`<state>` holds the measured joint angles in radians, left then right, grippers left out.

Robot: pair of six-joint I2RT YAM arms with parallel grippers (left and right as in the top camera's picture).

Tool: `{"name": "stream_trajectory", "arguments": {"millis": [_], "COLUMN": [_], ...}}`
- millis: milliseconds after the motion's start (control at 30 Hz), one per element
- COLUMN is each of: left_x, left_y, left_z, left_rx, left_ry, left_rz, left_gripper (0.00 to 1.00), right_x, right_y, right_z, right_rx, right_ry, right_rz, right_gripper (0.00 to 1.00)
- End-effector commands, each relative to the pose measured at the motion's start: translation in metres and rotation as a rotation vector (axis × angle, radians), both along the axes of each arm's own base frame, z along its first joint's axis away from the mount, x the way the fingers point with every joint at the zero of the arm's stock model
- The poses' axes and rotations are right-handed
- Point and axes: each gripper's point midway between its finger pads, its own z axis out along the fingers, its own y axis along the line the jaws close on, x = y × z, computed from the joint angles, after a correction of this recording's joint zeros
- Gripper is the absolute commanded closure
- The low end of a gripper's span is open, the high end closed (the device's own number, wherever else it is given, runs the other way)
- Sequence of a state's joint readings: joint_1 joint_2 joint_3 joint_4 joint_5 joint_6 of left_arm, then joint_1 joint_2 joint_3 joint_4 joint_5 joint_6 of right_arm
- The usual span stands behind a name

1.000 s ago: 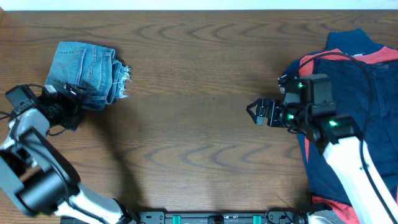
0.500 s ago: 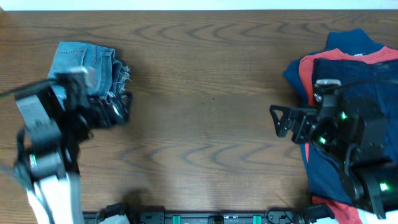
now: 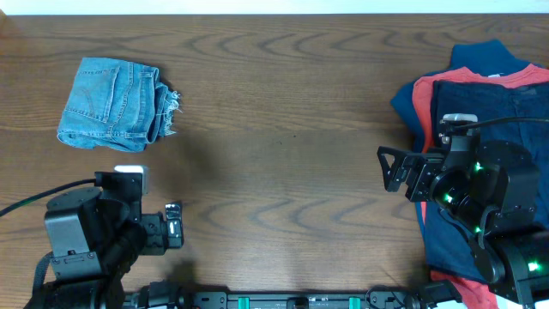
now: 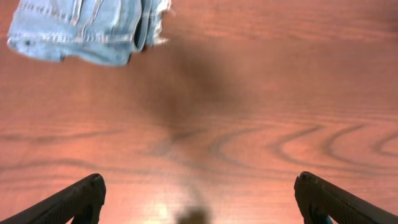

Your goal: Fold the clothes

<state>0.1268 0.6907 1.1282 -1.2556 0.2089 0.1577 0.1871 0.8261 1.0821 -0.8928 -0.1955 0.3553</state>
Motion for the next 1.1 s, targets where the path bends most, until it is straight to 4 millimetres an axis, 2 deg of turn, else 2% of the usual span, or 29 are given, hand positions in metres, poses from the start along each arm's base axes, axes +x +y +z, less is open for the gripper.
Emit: {"name": "stream_trajectory", "arguments": {"millis": [0, 667, 767, 833, 933, 1000, 1067], "left_x": [-0.002, -0.005, 0.011, 0.026, 0.038, 0.039, 0.038], "left_y": [0.005, 0.003, 0.007, 0.003, -0.002, -0.004, -0.005], "left_z": [0.001, 0.004, 0.022, 0.040, 0.058, 0.056, 0.044], "left_rx": [0.033, 0.044, 0.101, 0.109, 0.117, 0.117, 0.117], "left_ry": [0.003, -0.023, -0.156, -0.295, -0.474, -0.541, -0.580], "left_rz": [0.008, -0.008, -0.013, -0.034, -0.055, -0.060, -0.061], "left_gripper": [0.02, 0.02, 0.02, 0.02, 0.02, 0.02, 0.02], "right_x": [0.001, -0.005, -0.005, -0.005, -0.005, -0.005, -0.005], "right_y": [-0.002, -0.004, -0.004, -0.004, -0.004, -0.004, -0.004], "right_z": [0.006, -0.002, -0.002, -0.002, -0.002, -0.002, -0.002], "right_rx": [-0.007, -0.016, -0.015, -0.015, -0.015, -0.015, -0.016], "right_ry": [-0.020, 0.024, 0.024, 0.024, 0.024, 0.024, 0.024], "right_rz": [-0.009, -0.009, -0.009, -0.009, -0.009, -0.009, -0.009], "right_gripper": [0.01, 0.01, 0.01, 0.01, 0.01, 0.01, 0.01]}}
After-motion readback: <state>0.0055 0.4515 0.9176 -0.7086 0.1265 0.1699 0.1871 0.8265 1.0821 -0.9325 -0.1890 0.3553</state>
